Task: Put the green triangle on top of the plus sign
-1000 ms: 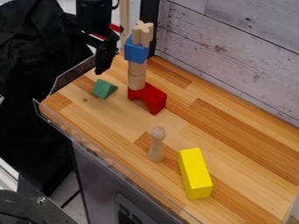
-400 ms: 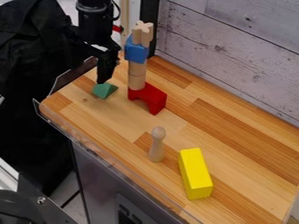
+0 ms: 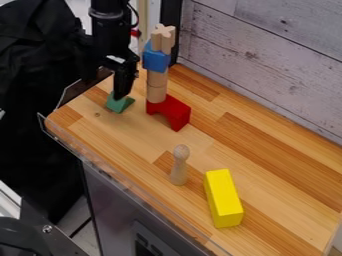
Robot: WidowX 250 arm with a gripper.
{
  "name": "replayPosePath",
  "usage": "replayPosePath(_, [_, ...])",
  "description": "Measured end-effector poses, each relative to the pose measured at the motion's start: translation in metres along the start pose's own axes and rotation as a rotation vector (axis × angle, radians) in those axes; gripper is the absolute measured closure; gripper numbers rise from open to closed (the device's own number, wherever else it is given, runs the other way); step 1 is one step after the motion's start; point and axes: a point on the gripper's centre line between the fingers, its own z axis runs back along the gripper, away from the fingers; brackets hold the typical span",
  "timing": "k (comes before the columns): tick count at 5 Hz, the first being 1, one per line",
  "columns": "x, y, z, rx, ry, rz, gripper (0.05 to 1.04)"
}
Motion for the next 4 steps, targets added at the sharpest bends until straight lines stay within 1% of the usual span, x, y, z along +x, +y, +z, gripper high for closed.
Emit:
replayPosePath(1, [0.000, 0.000, -0.012, -0.008, 0.023, -0.004, 0.085])
replayPosePath(3, [0.009, 0.002, -0.031, -0.027, 0.053, 0.025, 0.085])
replayPosePath(4, [0.011, 0.003, -0.035, -0.030, 0.062, 0.040, 0.085])
